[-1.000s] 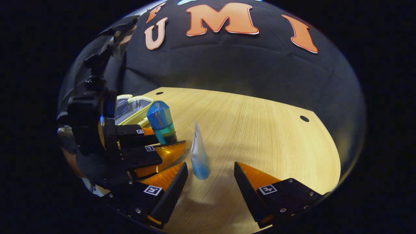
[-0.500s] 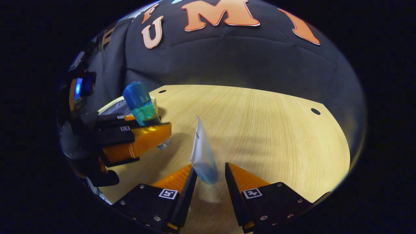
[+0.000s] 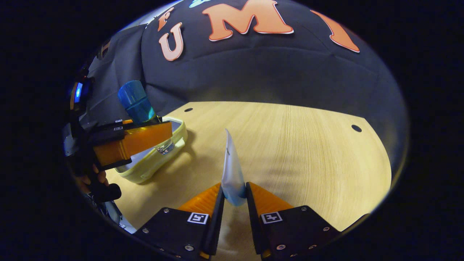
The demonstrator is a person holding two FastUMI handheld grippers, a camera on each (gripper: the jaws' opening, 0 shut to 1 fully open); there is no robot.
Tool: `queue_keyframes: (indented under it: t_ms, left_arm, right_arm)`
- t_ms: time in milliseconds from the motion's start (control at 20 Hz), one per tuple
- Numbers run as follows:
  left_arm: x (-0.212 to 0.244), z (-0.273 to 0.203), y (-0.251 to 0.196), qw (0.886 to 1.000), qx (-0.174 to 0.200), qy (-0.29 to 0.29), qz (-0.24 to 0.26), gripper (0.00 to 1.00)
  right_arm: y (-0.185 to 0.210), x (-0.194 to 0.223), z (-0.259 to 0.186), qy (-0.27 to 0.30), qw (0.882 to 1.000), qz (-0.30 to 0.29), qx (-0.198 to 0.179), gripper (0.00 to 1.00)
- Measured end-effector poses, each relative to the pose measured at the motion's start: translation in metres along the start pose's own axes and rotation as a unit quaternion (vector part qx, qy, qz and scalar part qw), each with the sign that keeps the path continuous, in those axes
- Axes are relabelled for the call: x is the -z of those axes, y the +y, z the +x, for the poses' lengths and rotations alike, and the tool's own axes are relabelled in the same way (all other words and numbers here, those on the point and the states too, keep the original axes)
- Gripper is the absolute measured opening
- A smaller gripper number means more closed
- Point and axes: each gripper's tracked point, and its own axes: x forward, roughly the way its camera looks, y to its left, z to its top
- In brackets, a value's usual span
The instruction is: First open the suitcase, pack the skin care products into it, and then close the suitcase.
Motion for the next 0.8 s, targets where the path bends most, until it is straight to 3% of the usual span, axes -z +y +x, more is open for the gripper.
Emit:
queue_keyframes:
  t_ms: [350,800]
  left_arm:
    - [-0.056,-0.037,0.041,0.999,-0.037,-0.028,-0.008,0.44]
    - [-0.093,-0.09,0.121,0.996,-0.078,-0.049,-0.007,0.43]
  right_arm:
    - [0.03,-0.065,-0.034,-0.05,0.998,-0.028,-0.018,0.38]
    - [0.076,-0.13,-0.063,-0.109,0.992,-0.059,-0.023,0.38]
